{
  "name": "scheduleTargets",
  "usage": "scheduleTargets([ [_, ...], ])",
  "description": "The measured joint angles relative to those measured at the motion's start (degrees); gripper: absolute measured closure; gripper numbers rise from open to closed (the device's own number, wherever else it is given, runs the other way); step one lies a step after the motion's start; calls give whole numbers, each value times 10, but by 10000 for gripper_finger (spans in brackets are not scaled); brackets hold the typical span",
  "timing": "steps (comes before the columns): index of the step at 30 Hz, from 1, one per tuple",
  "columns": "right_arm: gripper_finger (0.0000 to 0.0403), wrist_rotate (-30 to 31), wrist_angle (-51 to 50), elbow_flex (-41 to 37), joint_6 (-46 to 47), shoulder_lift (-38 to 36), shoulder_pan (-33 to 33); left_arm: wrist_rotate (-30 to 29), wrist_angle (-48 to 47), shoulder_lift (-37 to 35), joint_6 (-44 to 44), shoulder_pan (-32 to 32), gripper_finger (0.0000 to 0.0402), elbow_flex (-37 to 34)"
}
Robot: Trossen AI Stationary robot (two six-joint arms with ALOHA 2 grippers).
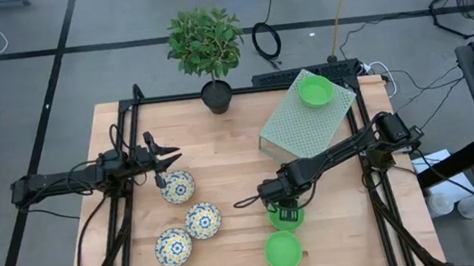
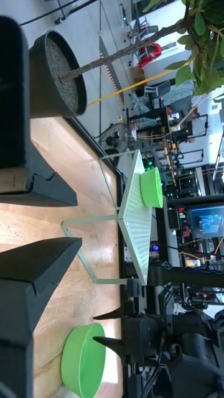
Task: Pick & Place Mini bowls
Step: Stack the top green bowl on the green bowl on the shelf
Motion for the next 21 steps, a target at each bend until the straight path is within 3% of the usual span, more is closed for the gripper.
scheduleTargets([
  [21,257,-18,39,-26,-2,0,-4,0,0,0,0,0,309,0],
])
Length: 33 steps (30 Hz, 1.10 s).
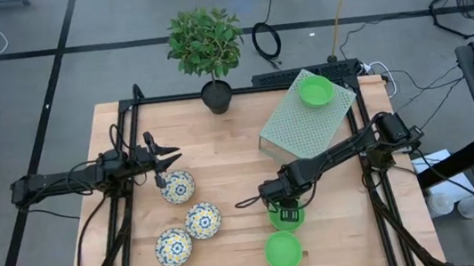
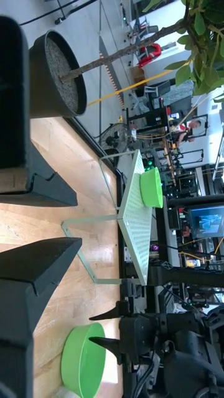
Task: Pick & Place Mini bowls
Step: Stack the top green bowl on the green bowl on the shelf
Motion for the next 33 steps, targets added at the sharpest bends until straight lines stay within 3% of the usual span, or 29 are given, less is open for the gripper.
scheduleTargets([
  [33,271,3,-10,0,-26,0,-9,0,0,0,0,0,309,0],
])
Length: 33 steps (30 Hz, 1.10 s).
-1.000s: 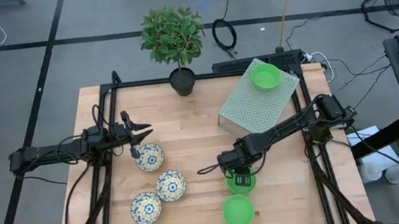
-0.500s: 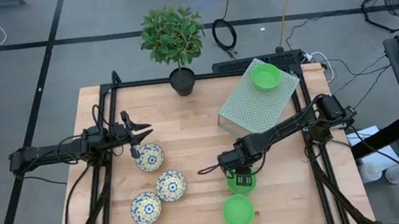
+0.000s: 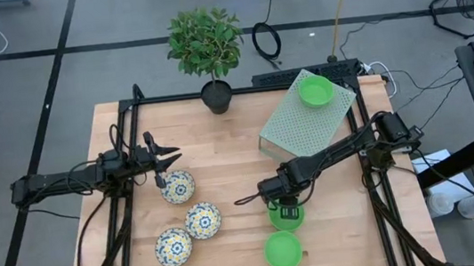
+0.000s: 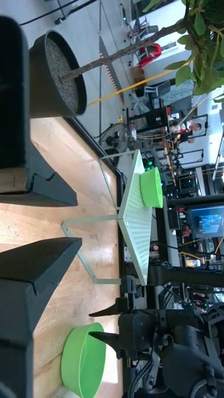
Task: Pick & Place Mini bowls
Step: Stack the top green bowl on the green bowl on the shelf
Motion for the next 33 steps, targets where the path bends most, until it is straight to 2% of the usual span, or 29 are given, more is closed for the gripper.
scheduleTargets([
  [17,271,3,-9,0,-9,0,0,0,0,0,0,0,309,0],
  [23,271,31,-10,0,-10,0,0,0,0,0,0,0,309,0],
  [33,271,31,-9,0,-9,0,0,0,0,0,0,0,309,0],
])
